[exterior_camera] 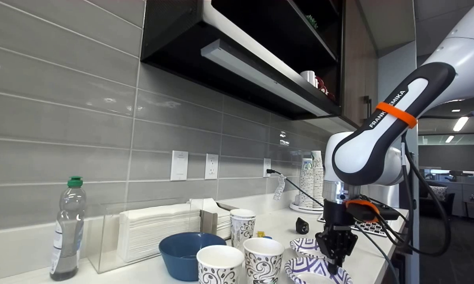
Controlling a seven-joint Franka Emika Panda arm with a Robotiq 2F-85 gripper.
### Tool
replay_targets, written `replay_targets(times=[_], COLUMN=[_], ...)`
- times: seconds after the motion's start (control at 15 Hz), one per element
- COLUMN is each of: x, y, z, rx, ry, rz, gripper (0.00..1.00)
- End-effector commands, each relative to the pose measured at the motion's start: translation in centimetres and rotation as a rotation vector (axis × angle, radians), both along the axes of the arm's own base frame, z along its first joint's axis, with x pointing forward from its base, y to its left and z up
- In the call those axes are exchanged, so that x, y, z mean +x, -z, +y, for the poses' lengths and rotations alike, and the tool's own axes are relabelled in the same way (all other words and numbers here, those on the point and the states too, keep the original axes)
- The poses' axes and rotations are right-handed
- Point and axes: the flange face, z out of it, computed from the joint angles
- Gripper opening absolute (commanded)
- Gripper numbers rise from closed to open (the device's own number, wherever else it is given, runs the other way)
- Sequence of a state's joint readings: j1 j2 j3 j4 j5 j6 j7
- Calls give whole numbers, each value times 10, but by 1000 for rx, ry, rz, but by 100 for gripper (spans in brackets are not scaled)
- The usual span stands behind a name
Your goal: Put the left plate on the right plate
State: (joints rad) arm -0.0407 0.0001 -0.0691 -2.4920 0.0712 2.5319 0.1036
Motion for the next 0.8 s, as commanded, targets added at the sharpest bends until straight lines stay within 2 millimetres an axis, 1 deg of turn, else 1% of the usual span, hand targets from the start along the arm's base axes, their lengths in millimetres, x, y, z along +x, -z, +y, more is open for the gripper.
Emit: replay_targets(times=[0.0,0.07,0.2,0.47,0.73], x=[-6,-8,-12,-20,-30], y=[-8,-11,-16,-23,-32], z=[0,1,1,2,-4], rx=[12,22,38,118,191], ry=[-21,-27,-44,-89,-104], rz=[20,20,25,34,6], gripper=[1,0,2,1,1])
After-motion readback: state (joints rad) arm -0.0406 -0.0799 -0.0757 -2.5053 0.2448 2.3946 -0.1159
